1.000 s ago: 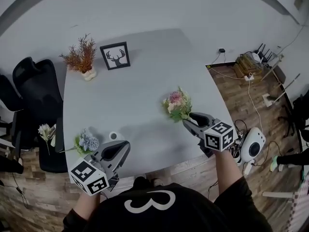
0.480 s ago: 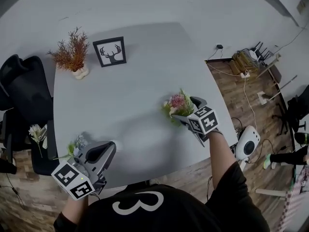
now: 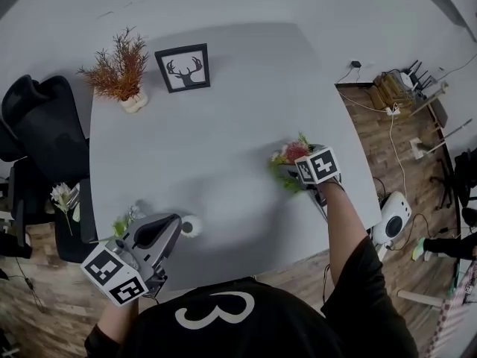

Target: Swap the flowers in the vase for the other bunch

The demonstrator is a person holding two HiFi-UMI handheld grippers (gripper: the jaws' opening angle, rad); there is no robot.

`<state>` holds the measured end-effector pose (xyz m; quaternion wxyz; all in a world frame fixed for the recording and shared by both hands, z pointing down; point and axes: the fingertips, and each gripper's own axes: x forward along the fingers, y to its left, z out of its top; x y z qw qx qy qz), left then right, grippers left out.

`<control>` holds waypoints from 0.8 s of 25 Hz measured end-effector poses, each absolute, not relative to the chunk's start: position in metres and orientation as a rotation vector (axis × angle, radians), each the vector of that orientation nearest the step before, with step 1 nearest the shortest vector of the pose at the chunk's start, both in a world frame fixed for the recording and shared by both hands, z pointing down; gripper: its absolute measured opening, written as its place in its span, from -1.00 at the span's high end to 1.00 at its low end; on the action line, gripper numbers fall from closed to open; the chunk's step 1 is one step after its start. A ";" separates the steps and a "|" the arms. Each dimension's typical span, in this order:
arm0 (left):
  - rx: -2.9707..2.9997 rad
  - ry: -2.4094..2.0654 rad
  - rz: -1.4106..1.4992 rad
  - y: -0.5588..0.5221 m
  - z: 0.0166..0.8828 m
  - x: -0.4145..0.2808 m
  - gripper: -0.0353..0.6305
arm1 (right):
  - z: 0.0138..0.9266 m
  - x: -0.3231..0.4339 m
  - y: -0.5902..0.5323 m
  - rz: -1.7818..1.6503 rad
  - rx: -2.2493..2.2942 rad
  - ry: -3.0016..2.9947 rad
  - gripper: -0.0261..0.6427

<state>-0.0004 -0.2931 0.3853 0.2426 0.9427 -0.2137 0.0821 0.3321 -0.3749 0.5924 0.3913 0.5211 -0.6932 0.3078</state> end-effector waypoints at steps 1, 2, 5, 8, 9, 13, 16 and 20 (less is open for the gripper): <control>2.573 -0.584 0.218 -0.296 0.385 -0.002 0.87 | 0.596 0.332 -0.376 0.802 1.316 -1.749 -0.60; 2.567 -0.584 0.211 -0.298 0.385 -0.003 0.86 | 0.599 0.332 -0.376 0.817 1.304 -1.737 -0.60; 2.551 -0.596 0.191 -0.308 0.383 -0.007 0.87 | 0.607 0.335 -0.379 0.835 1.280 -1.699 -0.56; 2.549 -0.615 0.183 -0.315 0.382 -0.010 0.87 | 0.608 0.343 -0.382 0.791 1.295 -1.653 -0.25; 2.546 -0.617 0.180 -0.317 0.382 -0.011 0.86 | 0.607 0.346 -0.383 0.767 1.301 -1.642 -0.11; 2.531 -0.629 0.176 -0.320 0.386 -0.011 0.86 | 0.606 0.350 -0.384 0.707 1.320 -1.638 0.07; 2.530 -0.631 0.179 -0.323 0.386 -0.008 0.87 | 0.602 0.354 -0.386 0.684 1.351 -1.640 0.24; 2.542 -0.623 0.178 -0.325 0.383 -0.003 0.86 | 0.593 0.353 -0.388 0.623 1.400 -1.650 0.38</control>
